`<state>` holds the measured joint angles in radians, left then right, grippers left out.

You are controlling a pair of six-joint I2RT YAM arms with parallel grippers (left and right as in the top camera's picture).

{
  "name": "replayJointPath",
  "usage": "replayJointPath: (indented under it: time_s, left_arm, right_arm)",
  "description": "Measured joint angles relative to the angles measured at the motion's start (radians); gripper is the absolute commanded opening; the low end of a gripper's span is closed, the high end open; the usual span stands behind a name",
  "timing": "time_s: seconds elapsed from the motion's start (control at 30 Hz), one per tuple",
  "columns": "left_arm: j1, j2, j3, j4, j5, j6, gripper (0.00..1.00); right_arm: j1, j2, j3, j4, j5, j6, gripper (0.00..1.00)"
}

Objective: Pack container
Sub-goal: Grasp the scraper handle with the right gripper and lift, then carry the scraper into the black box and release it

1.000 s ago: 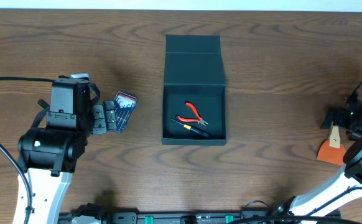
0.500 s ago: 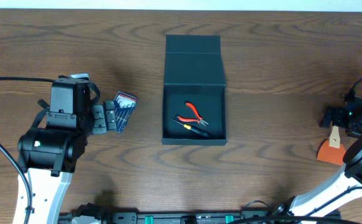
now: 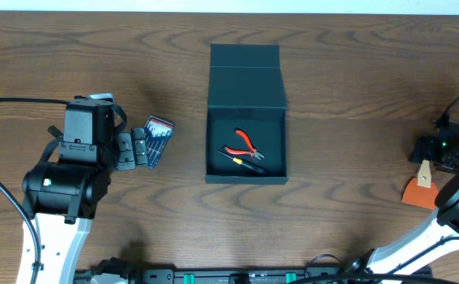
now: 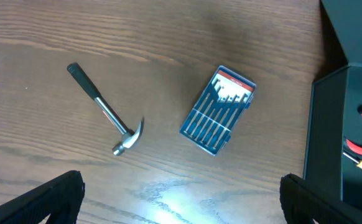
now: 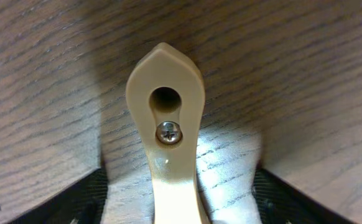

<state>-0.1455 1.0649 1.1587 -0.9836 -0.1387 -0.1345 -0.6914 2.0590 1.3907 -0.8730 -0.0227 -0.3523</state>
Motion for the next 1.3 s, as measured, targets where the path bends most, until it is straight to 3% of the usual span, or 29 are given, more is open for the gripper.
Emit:
replayJointPath:
  time_s: [0.3,0.47,0.7,1.03,1.3]
  left_arm:
    - [0.000,0.000,0.000,0.000,0.000,0.000,0.98]
    - [0.000,0.000,0.000,0.000,0.000,0.000,0.98]
    - [0.000,0.000,0.000,0.000,0.000,0.000,0.98]
    - [0.000,0.000,0.000,0.000,0.000,0.000,0.98]
    - [0.000,0.000,0.000,0.000,0.000,0.000,0.99]
  right_arm:
    - [0.000,-0.002,-0.007,0.003,0.013,-0.002,0.35]
    - [0.000,-0.002,-0.008,0.002,0.015,0.001,0.26]
    - [0.000,-0.008,-0.009,0.003,0.007,0.001,0.01]
    - [0.031,-0.009,-0.010,-0.001,0.004,0.001,0.01]
    - [0.201,-0.017,0.004,-0.015,-0.047,0.008,0.01]
